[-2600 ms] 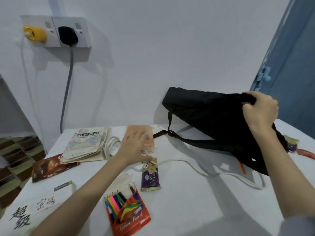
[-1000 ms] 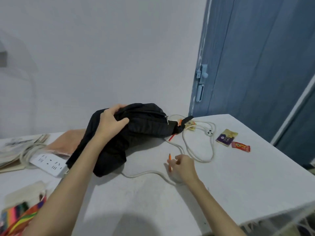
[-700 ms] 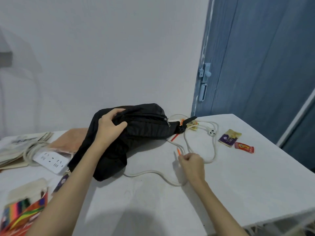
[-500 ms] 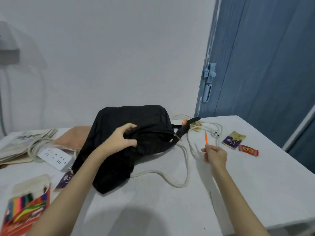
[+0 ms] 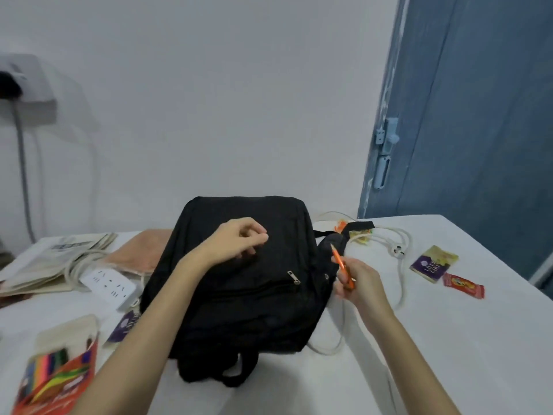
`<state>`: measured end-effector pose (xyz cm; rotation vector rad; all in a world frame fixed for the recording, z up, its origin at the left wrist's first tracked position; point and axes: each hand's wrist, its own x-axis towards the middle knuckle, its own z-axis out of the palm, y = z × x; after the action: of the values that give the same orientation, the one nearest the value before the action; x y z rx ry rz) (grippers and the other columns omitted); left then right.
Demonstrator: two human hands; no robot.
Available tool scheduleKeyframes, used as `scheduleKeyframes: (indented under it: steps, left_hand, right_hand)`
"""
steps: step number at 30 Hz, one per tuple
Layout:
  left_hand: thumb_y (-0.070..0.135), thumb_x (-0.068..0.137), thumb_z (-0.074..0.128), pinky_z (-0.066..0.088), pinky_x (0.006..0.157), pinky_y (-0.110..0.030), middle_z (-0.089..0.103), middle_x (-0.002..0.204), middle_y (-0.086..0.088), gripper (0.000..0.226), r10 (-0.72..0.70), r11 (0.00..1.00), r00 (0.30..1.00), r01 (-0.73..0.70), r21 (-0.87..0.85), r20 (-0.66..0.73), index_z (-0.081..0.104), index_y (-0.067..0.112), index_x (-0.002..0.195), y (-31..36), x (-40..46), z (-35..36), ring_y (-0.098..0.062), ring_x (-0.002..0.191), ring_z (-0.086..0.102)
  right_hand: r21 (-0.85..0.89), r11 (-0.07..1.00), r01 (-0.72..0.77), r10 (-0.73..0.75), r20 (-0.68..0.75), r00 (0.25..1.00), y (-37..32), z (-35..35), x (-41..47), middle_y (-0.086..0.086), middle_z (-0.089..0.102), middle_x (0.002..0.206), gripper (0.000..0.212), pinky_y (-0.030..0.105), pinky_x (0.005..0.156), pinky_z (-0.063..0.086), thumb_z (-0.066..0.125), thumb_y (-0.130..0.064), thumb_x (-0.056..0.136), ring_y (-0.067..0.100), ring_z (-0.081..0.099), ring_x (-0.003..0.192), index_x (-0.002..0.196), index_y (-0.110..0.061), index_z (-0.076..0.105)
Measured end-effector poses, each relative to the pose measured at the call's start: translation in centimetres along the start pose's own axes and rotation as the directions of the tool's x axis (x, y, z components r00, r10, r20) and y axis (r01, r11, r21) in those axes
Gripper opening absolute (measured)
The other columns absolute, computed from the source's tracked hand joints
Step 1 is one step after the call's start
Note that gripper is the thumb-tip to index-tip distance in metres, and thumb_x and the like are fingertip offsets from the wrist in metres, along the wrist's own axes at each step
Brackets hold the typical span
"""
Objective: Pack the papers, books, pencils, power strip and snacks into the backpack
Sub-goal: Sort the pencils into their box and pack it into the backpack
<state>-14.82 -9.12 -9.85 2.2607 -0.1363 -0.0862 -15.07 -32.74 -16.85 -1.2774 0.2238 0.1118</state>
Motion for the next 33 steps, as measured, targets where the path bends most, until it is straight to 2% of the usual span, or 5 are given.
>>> scheduleKeyframes:
  steps: [8, 12, 16, 27, 33]
  left_hand:
    - [0.015, 0.087, 0.062, 0.046, 0.072, -0.031, 0.065, 0.090, 0.000, 0.005, -0.239, 0.952, 0.740, 0.305, -0.002, -0.628, 0.063, 0.020, 0.086, -14.9, -12.8, -7.9, -0.019, 0.080, 0.058]
    - [0.021, 0.084, 0.062, 0.039, 0.098, -0.039, 0.056, 0.122, -0.011, 0.008, -0.413, 0.799, 0.710, 0.583, 0.148, -0.571, 0.065, 0.026, 0.089, -21.3, -17.9, -9.7, -0.028, 0.117, 0.049]
    - [0.012, 0.089, 0.054, 0.025, 0.110, -0.036, 0.047, 0.138, -0.017, 0.023, -0.429, 0.819, 0.755, 0.557, 0.139, -0.496, 0.072, 0.025, 0.094, -24.1, -19.0, -10.6, -0.026, 0.138, 0.029]
    - [-0.005, 0.085, 0.053, 0.045, 0.062, -0.023, 0.057, 0.114, -0.008, 0.025, -0.427, 0.873, 0.783, 0.487, 0.018, -0.452, 0.065, 0.016, 0.093, -26.5, -19.3, -12.2, -0.013, 0.073, 0.055]
    - [0.010, 0.084, 0.065, 0.043, 0.053, -0.015, 0.051, 0.117, -0.006, 0.016, -0.392, 0.890, 0.858, 0.445, 0.098, -0.333, 0.065, 0.014, 0.099, -27.0, -18.0, -13.2, -0.015, 0.079, 0.055]
  right_hand:
    - [-0.148, 0.958, 0.247, -0.125, 0.558, 0.820, 3.1, 15.8, -4.8, 0.003, 0.056, 0.060, 0.011, 0.020, 0.045, 0.039, 0.048, -0.006, 0.096, 0.010, 0.050, 0.045, 0.101, -0.005, 0.058]
    - [-0.205, 0.966, 0.160, 0.036, 0.716, 0.697, 6.4, 22.9, -7.9, 0.007, 0.062, 0.081, 0.031, 0.024, 0.048, 0.049, 0.047, 0.001, 0.094, 0.016, 0.067, 0.053, 0.121, -0.016, 0.047]
    - [-0.400, 0.896, 0.192, 0.175, 0.717, 0.674, 10.8, 28.5, -8.7, 0.023, 0.062, 0.098, 0.034, 0.028, 0.050, 0.054, 0.057, 0.002, 0.088, 0.014, 0.067, 0.054, 0.113, -0.019, 0.050]
    - [-0.655, 0.549, 0.519, 0.010, 0.626, 0.780, 16.7, 34.6, -7.6, -0.003, 0.052, 0.080, 0.040, 0.013, 0.056, 0.040, 0.068, -0.014, 0.083, 0.009, 0.052, 0.072, 0.120, -0.012, 0.054]
    - [-0.738, 0.239, 0.631, 0.111, 0.666, 0.737, 16.0, 33.9, -7.6, 0.007, 0.045, 0.123, 0.069, 0.035, 0.098, 0.042, 0.079, -0.031, 0.071, 0.023, 0.044, 0.118, 0.131, -0.011, 0.052]
